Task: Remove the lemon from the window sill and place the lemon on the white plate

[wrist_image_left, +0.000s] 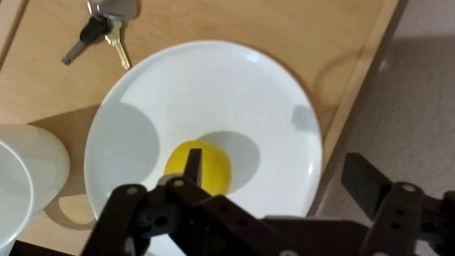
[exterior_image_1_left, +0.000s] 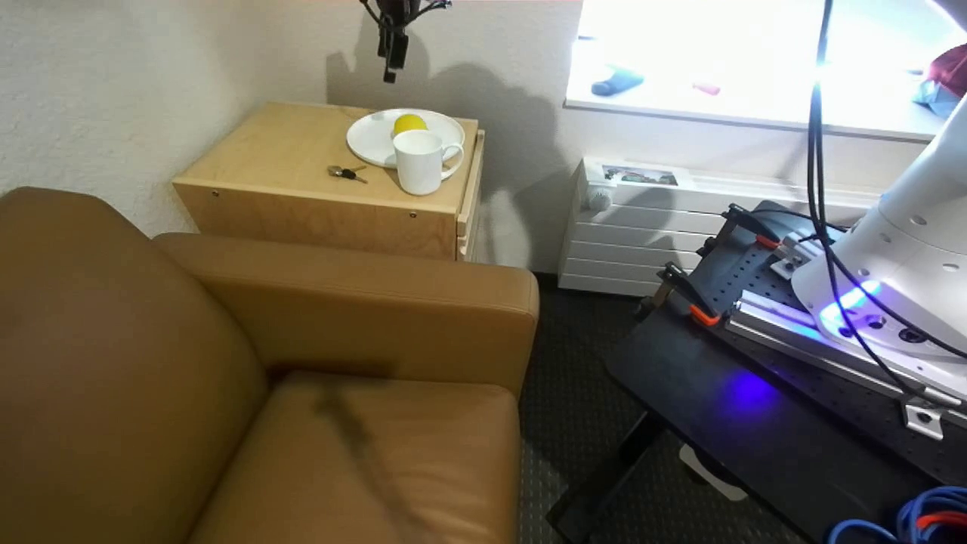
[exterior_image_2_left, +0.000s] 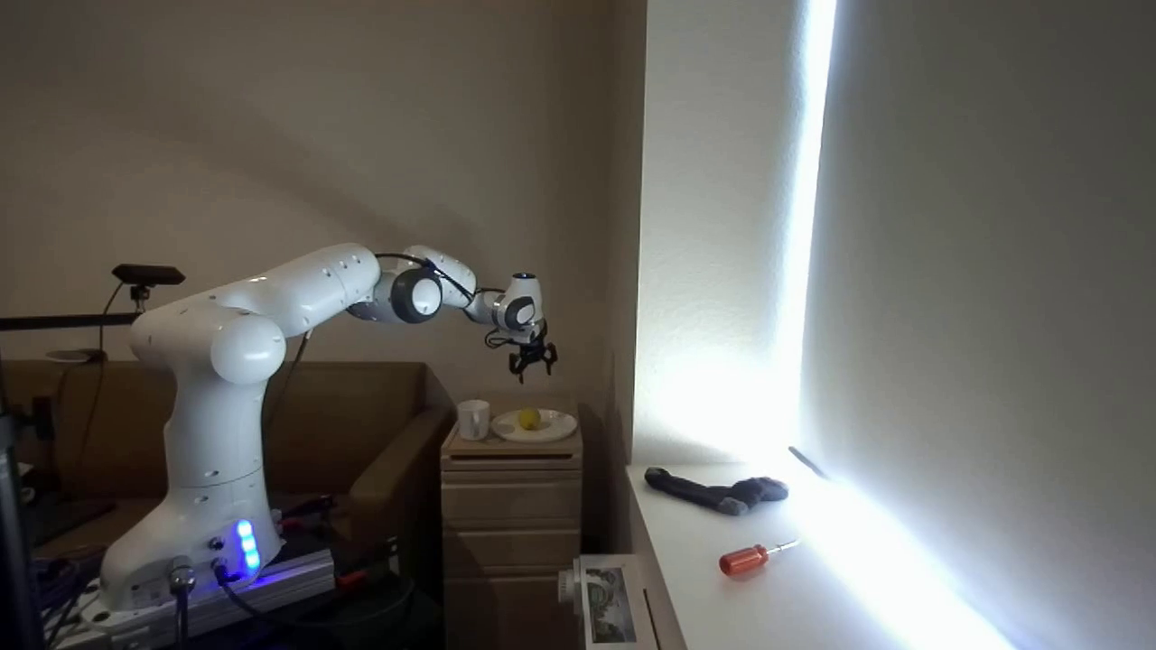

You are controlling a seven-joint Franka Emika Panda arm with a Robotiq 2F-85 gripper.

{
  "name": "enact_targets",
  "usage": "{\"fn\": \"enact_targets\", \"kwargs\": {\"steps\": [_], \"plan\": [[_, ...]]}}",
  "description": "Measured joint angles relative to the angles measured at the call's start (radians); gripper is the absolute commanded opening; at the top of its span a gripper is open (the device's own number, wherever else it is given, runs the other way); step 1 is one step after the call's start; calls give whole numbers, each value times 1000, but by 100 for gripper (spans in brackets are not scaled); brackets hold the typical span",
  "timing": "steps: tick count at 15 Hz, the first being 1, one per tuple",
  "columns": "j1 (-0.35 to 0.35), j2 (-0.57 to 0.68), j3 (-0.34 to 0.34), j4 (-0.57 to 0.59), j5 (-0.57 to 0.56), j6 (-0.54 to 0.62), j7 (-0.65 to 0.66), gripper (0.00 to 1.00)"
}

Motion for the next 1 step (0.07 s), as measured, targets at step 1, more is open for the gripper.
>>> {"fn": "enact_targets", "kwargs": {"steps": [1], "plan": [[-10, -33, 21, -18, 13, 31, -36, 100]]}}
